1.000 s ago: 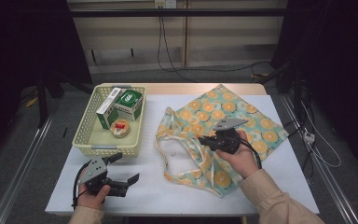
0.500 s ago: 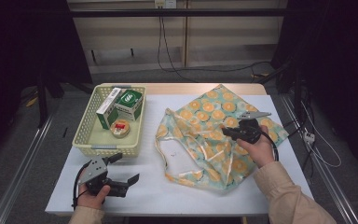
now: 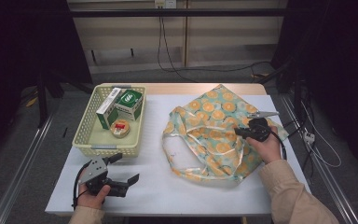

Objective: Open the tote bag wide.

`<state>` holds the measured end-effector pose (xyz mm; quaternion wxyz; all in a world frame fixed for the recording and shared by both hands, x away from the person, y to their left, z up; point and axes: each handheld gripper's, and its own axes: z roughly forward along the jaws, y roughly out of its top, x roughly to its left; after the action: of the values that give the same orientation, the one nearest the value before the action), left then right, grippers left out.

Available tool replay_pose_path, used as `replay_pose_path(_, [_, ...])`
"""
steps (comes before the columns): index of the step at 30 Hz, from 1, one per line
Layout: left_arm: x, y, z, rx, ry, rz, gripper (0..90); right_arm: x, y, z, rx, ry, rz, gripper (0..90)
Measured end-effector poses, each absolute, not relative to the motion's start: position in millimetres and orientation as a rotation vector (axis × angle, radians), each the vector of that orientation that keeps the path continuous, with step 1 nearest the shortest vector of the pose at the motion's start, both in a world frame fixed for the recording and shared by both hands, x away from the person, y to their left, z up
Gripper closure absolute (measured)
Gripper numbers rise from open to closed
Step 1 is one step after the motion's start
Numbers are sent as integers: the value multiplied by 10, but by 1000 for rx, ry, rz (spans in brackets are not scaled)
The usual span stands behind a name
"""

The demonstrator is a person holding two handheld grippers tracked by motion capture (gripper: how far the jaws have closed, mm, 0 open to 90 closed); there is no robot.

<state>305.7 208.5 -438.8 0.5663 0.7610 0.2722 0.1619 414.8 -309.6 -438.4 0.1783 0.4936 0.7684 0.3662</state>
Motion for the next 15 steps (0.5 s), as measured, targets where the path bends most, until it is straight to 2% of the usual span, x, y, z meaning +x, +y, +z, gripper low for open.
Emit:
replay_pose_path(8, [3054,2083,-4385,1786,641,383,25,4120,-3055,-4408,1374,2192,997,775])
replay_pose_path(10, [3054,2084,-4383,1788,639,383,25,4111,-3044,-4390,1383,2174,986,684])
replay_pose_path(12, [3053,2084,-4382,1789,637,386,25,4096,-3022,-4356,1361,2170,976,633])
replay_pose_path(14, [3055,2086,-4383,1787,639,384,25,4077,-2988,-4323,1356,2164,976,523])
replay_pose_path(15, [3057,2086,-4384,1789,640,384,25,4066,-2965,-4302,1346,2164,978,511])
